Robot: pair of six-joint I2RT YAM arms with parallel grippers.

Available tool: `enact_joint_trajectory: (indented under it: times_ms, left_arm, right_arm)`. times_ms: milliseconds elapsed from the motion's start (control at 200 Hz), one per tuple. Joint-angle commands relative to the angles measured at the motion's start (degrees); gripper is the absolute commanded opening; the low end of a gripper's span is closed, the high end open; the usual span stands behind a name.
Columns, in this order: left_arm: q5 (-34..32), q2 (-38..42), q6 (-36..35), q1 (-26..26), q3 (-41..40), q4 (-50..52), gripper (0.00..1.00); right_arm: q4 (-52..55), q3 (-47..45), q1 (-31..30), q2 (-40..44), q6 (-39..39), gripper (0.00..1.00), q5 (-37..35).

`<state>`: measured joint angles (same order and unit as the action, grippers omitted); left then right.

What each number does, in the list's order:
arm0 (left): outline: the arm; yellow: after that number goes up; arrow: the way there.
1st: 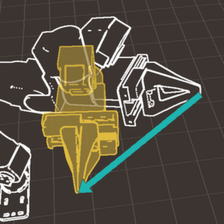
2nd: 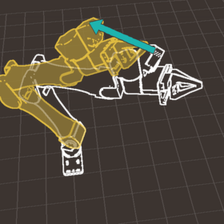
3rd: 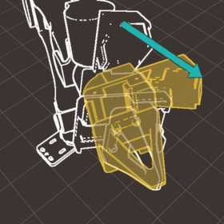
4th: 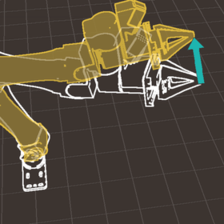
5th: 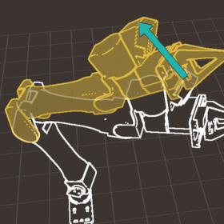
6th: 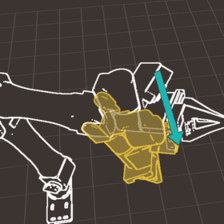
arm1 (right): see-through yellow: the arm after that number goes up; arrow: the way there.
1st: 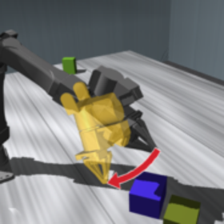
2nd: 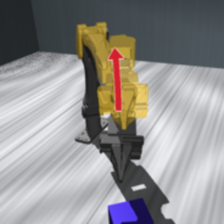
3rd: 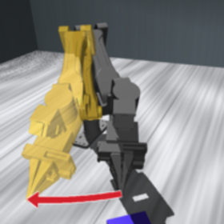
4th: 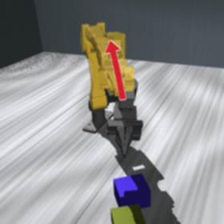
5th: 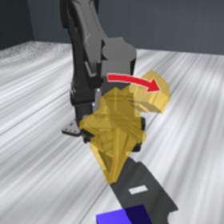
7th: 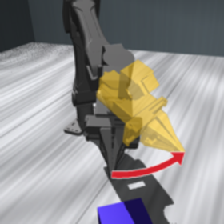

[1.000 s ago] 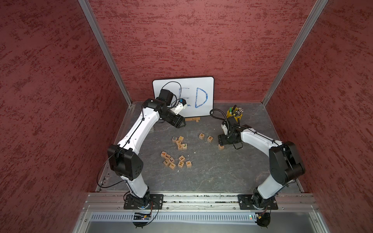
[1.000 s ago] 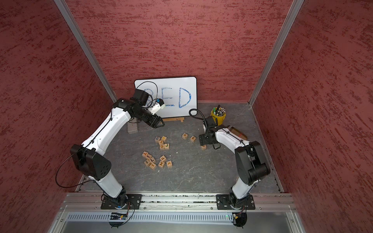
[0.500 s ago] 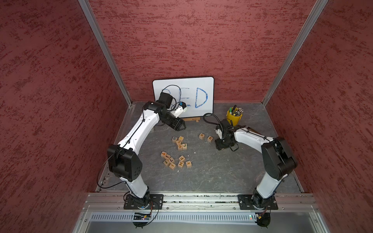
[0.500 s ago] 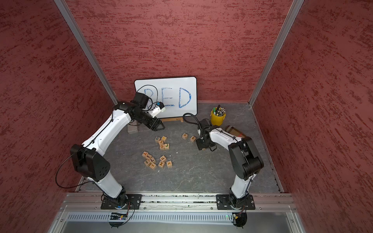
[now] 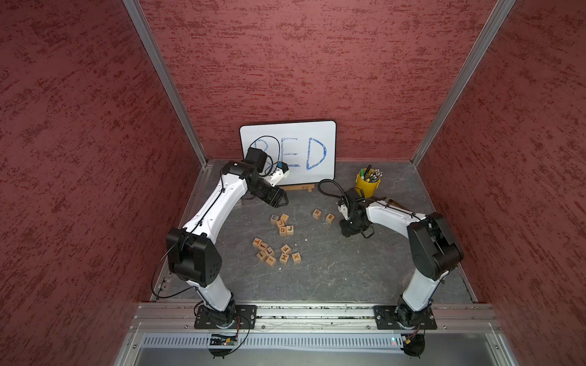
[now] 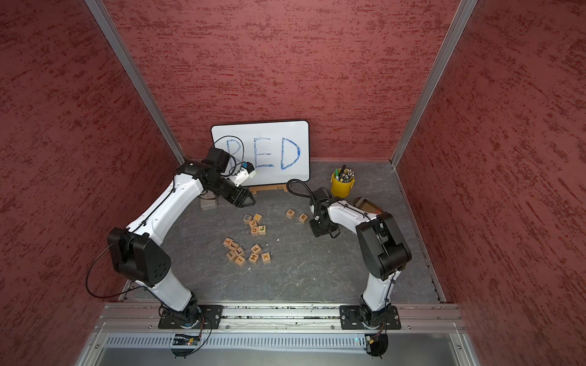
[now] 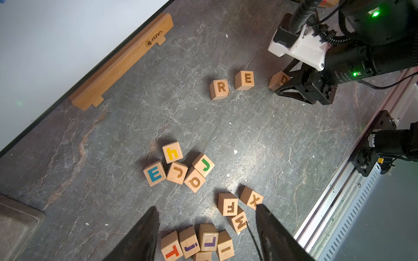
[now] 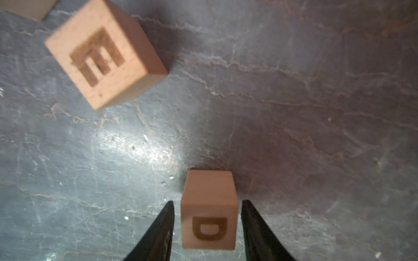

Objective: Assemble the uppercase word "red" with letter blocks
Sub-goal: Move the letter block to the center of the board.

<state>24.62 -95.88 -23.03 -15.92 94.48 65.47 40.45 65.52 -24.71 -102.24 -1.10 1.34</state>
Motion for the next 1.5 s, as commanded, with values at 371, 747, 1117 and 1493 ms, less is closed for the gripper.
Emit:
enact_joint_trajectory:
  times_ms: [371, 747, 1117, 1493]
  left_arm:
    - [1.3, 1.13, -1.85, 1.42, -0.48, -0.85, 0.69]
    - [2.14, 0.6, -1.93, 1.86, -0.85, -0.71, 0.7]
    - [1.22, 0.06, -3.49, 2.8, -0.39, 0.53, 0.7]
    - [0.25, -1.63, -5.01, 5.4, 2.46, 2.99, 0.7]
  right_arm:
    - [-2.14, 1.46, -0.3, -0.88, 5.88, 0.38, -1.54]
    - [-3.77, 3.38, -0.33, -2.48, 11.0, 0.21, 0.43]
    - [-6.97, 4.36, -0.71, -3.65, 16.37, 0.17, -0.58]
    - [-3.09, 8.86, -1.82, -5.61, 17.47, 0.21, -0.3]
